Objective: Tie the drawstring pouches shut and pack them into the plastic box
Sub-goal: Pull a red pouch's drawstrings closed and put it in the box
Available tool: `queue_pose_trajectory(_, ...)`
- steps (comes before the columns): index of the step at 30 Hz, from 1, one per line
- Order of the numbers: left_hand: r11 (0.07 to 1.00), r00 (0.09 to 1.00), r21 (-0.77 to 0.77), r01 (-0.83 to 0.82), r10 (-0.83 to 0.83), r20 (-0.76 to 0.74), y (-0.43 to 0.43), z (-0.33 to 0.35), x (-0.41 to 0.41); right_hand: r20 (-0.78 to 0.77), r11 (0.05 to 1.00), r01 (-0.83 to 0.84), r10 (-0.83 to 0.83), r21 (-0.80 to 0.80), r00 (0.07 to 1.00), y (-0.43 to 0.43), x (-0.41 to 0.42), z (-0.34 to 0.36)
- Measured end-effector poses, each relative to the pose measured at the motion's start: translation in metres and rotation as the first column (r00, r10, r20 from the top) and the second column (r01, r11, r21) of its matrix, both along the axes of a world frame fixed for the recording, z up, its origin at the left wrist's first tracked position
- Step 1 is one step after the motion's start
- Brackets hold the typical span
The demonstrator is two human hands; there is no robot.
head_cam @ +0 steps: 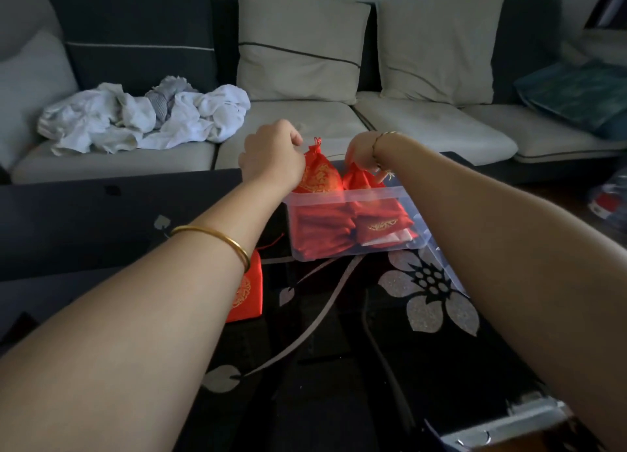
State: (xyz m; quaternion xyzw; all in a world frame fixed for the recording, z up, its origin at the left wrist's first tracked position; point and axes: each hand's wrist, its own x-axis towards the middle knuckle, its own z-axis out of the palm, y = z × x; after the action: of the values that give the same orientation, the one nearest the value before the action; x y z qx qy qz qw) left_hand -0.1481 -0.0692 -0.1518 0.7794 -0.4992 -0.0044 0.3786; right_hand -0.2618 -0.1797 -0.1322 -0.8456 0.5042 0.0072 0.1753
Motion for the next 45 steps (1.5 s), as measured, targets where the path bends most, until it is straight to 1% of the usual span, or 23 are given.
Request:
queue_pose_trajectory(3, 0.992, 0.997, -0.101, -0.078, 0.077, -0.020, 0.020, -0.003, 0.010, 0.190, 0.984, 0.133, -0.110, -0.114, 0.976, 0.016, -0.008, 0.017)
queue_pose_trajectory(6, 0.979, 0.981, -0.102, -0.177, 0.168, -0.094, 0.048, -0.017, 0.018, 0.318, 0.939, 0.165, -0.064, -0.302, 0.946, 0.052, -0.008, 0.031)
queue_pose_trajectory(8, 0.970, 0.961, 0.008, -0.244, 0.243, -0.131, 0.067, -0.033, 0.022, 0.456, 0.957, 0.121, 0.013, -0.262, 0.890, 0.088, 0.000, 0.030)
queue_pose_trajectory(11, 0.916, 0.915, 0.225, -0.331, 0.370, -0.159, 0.098, -0.062, 0.029, 0.550, 0.991, -0.046, 0.106, -0.122, 0.828, 0.144, 0.023, 0.010)
queue_pose_trajectory(13, 0.853, 0.881, 0.365, -0.372, 0.449, -0.150, 0.114, -0.082, 0.033, 0.492, 0.987, -0.159, 0.144, -0.011, 0.859, 0.167, 0.040, -0.012)
queue_pose_trajectory(16, 0.800, 0.863, 0.487, -0.351, 0.478, -0.162, 0.131, -0.106, 0.040, 0.310, 0.976, -0.205, 0.174, 0.069, 0.935, 0.183, 0.058, -0.059)
queue_pose_trajectory(18, 0.829, 0.878, 0.487, -0.276, 0.423, -0.223, 0.134, -0.112, 0.048, 0.143, 0.965, -0.250, 0.238, 0.073, 0.961, 0.188, 0.063, -0.087)
queue_pose_trajectory(20, 0.874, 0.887, 0.436, -0.216, 0.362, -0.287, 0.133, -0.111, 0.054, -0.050, 0.950, -0.311, 0.313, 0.038, 0.949, 0.190, 0.067, -0.104)
queue_pose_trajectory(22, 0.900, 0.883, 0.392, -0.189, 0.330, -0.333, 0.131, -0.108, 0.055, -0.137, 0.941, -0.338, 0.334, -0.011, 0.933, 0.189, 0.067, -0.108)
queue_pose_trajectory(24, 0.899, 0.910, 0.394, -0.190, 0.312, -0.273, 0.129, -0.106, 0.053, -0.138, 0.937, -0.348, 0.341, -0.030, 0.930, 0.186, 0.067, -0.109)
queue_pose_trajectory(26, 0.893, 0.941, 0.374, -0.248, 0.314, -0.125, 0.129, -0.106, 0.049, -0.130, 0.930, -0.367, 0.360, -0.034, 0.924, 0.186, 0.065, -0.113)
queue_pose_trajectory(29, 0.905, 0.949, 0.296, -0.307, 0.315, 0.023, 0.128, -0.107, 0.045, -0.121, 0.925, -0.378, 0.372, -0.033, 0.920, 0.186, 0.062, -0.119)
queue_pose_trajectory(31, 0.924, 0.960, 0.262, -0.278, 0.279, 0.030, 0.124, -0.106, 0.043, -0.057, 0.934, -0.354, 0.352, -0.036, 0.934, 0.184, 0.057, -0.121)
queue_pose_trajectory(33, 0.954, 0.957, 0.209, -0.217, 0.250, -0.144, 0.122, -0.102, 0.044, 0.119, 0.971, -0.233, 0.238, -0.059, 0.964, 0.180, 0.053, -0.123)
queue_pose_trajectory(34, 0.965, 0.934, 0.179, -0.191, 0.235, -0.269, 0.121, -0.099, 0.044, 0.254, 0.993, -0.109, 0.116, -0.041, 0.960, 0.178, 0.050, -0.123)
queue_pose_trajectory(35, 0.973, 0.893, 0.157, -0.168, 0.218, -0.393, 0.120, -0.097, 0.045, 0.391, 1.000, 0.022, -0.029, 0.022, 0.920, 0.175, 0.049, -0.123)
queue_pose_trajectory(37, 0.986, 0.789, 0.138, -0.097, 0.161, -0.593, 0.121, -0.094, 0.045, 0.592, 0.941, 0.172, -0.319, 0.291, 0.740, 0.168, 0.045, -0.120)
queue_pose_trajectory(39, 0.991, 0.707, 0.136, -0.007, 0.102, -0.700, 0.125, -0.093, 0.044, 0.654, 0.818, 0.092, -0.516, 0.568, 0.553, 0.163, 0.038, -0.114)
queue_pose_trajectory(40, 0.990, 0.687, 0.134, 0.034, 0.074, -0.723, 0.125, -0.092, 0.042, 0.663, 0.768, 0.027, -0.569, 0.639, 0.487, 0.162, 0.033, -0.112)
queue_pose_trajectory(41, 0.989, 0.679, 0.131, 0.069, 0.050, -0.732, 0.125, -0.091, 0.040, 0.672, 0.747, -0.019, -0.586, 0.664, 0.452, 0.161, 0.027, -0.110)
queue_pose_trajectory(42, 0.987, 0.678, 0.129, 0.094, 0.032, -0.734, 0.125, -0.090, 0.038, 0.692, 0.760, -0.045, -0.564, 0.649, 0.450, 0.159, 0.021, -0.109)
queue_pose_trajectory(43, 0.987, 0.668, 0.117, 0.111, 0.013, -0.744, 0.126, -0.089, 0.036, 0.714, 0.796, -0.048, -0.512, 0.603, 0.477, 0.158, 0.014, -0.108)
queue_pose_trajectory(45, 0.987, 0.589, 0.049, 0.150, -0.049, -0.806, 0.125, -0.084, 0.031, 0.733, 0.897, -0.024, -0.345, 0.442, 0.586, 0.156, 0.000, -0.105)
